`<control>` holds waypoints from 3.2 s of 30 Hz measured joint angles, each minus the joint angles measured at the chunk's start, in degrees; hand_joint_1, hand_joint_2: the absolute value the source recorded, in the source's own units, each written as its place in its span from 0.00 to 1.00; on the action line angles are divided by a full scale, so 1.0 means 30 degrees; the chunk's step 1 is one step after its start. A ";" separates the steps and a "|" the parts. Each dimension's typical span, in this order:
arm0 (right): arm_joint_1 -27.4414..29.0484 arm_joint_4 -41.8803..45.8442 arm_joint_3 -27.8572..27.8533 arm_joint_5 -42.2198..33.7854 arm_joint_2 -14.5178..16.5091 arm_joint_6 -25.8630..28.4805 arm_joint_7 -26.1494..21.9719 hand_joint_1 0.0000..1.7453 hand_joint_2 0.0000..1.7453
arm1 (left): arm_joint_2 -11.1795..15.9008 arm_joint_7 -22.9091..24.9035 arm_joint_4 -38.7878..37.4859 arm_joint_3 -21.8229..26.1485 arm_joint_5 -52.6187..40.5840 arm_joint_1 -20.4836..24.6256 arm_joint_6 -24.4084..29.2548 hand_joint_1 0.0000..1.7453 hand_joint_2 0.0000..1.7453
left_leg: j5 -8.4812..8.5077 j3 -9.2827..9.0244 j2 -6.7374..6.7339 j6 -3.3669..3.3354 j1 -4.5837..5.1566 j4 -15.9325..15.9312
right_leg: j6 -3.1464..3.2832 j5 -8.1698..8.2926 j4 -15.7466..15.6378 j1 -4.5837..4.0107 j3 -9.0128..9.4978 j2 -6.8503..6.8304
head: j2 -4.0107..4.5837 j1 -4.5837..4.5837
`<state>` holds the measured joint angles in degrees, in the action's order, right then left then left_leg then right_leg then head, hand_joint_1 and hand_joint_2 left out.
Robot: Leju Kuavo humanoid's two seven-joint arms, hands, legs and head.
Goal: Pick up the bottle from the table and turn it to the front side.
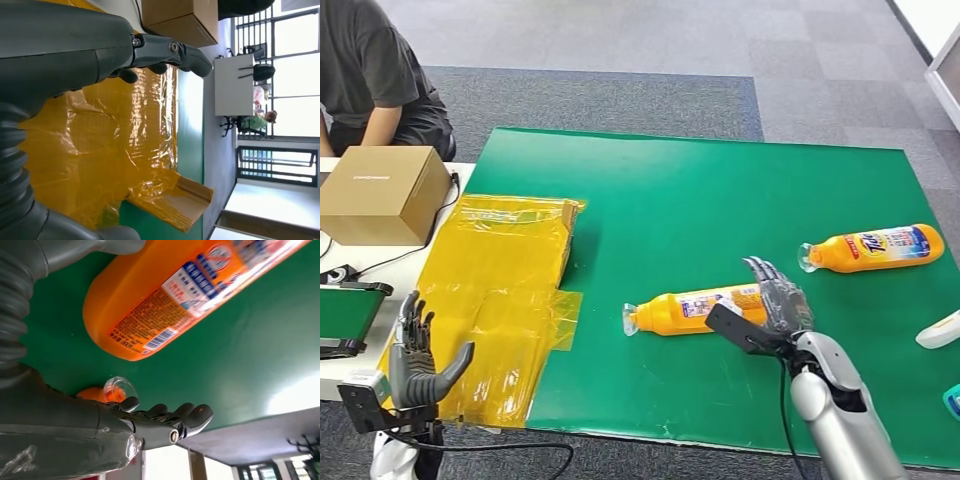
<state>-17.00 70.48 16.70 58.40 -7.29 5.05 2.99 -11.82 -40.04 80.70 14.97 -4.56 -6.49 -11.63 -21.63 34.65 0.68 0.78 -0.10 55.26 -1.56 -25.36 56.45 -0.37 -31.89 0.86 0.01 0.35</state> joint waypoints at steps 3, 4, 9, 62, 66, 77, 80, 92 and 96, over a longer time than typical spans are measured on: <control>-0.1514 -0.2163 0.0230 0.1178 -0.0100 -0.0971 0.0868 0.00 1.00 | 0.0135 0.0000 0.0000 -0.0122 0.0164 0.0124 0.0191 0.00 1.00 | 0.0003 0.0003 0.0001 0.0000 -0.0001 0.0000 | 0.0007 0.0004 0.0008 -0.0003 -0.0003 0.0002 | 0.0000 0.0002; -0.1950 -0.2866 0.0349 0.1451 -0.0109 -0.1324 0.1039 0.00 1.00 | 0.0170 0.0000 0.0000 -0.0139 0.0186 0.0159 0.0241 0.00 1.00 | 0.0003 0.0003 0.0002 0.0001 -0.0002 0.0000 | 0.0010 0.0006 0.0011 -0.0004 -0.0004 0.0002 | 0.0000 0.0000; -0.3698 -0.6215 0.0962 0.1838 -0.0099 -0.2310 0.1072 0.01 1.00 | 0.0310 0.0000 -0.0029 -0.0162 0.0239 0.0249 0.0357 0.00 1.00 | 0.0003 0.0019 0.0009 0.0002 -0.0003 -0.0001 | 0.0014 0.0007 0.0024 -0.0005 -0.0016 0.0000 | 0.0002 0.0000; 0.0666 -0.5298 0.4346 -0.5301 0.5992 0.2596 -0.4602 0.84 1.00 | 0.2363 0.0122 -0.2997 -0.6623 0.1993 0.3618 -0.9939 0.56 1.00 | 0.0023 0.0037 0.0013 0.0058 -0.0018 -0.0008 | 0.0062 -0.0021 0.0051 -0.0019 -0.0070 -0.0007 | 0.0002 0.0000; 0.0719 -0.5449 0.4858 -0.5628 0.5970 0.2976 -0.4567 0.15 1.00 | 0.2316 0.0483 -0.3477 -0.6621 0.1696 0.3784 -0.8342 0.95 1.00 | 0.0023 0.0037 0.0010 0.0058 -0.0018 -0.0008 | 0.0061 -0.0021 0.0051 -0.0017 -0.0072 -0.0008 | 0.0003 -0.0002; 0.2622 -0.2281 0.4739 -0.5836 0.5058 0.4140 -0.3461 0.00 1.00 | 0.2184 0.0958 -0.0955 -0.6678 -0.4608 0.2614 0.1437 1.00 1.00 | 0.0010 0.0041 0.0009 0.0072 -0.0017 -0.0008 | 0.0067 -0.0027 0.0051 -0.0019 -0.0074 -0.0003 | 0.0000 0.0002; 0.3379 -0.1037 0.4071 -0.5582 0.4846 0.4251 -0.3241 0.00 1.00 | 0.2350 0.0913 0.0729 -0.6752 -0.7653 0.1935 0.5219 1.00 1.00 | 0.0009 0.0040 0.0009 0.0075 -0.0017 -0.0008 | 0.0072 -0.0030 0.0051 -0.0023 -0.0079 -0.0002 | 0.0002 0.0002; 0.5562 0.2039 0.1643 -0.4770 0.4725 0.3578 -0.3146 0.00 1.00 | 0.5581 0.5882 0.4218 -0.8434 -1.7046 0.0567 0.7515 1.00 1.00 | 0.0010 0.0037 0.0010 0.0079 -0.0035 -0.0012 | 0.0097 -0.0045 0.0055 -0.0034 -0.0079 -0.0008 | 0.0002 0.0006; 0.5792 0.2252 0.1317 -0.4741 0.4725 0.3507 -0.3185 0.00 1.00 | 0.6381 0.6123 0.4074 -0.9073 -1.7188 0.0821 0.7297 0.94 1.00 | 0.0010 0.0025 0.0008 0.0081 -0.0034 -0.0012 | 0.0098 -0.0043 0.0056 -0.0035 -0.0073 -0.0005 | 0.0002 -0.0002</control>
<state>0.38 77.23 20.65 44.17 6.88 15.57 -6.56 7.32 -21.67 92.92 -12.25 -56.13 -4.03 10.26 -21.60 34.73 0.70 1.02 -0.21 55.22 -1.27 -25.49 56.61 -0.47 -32.11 0.85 0.02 0.34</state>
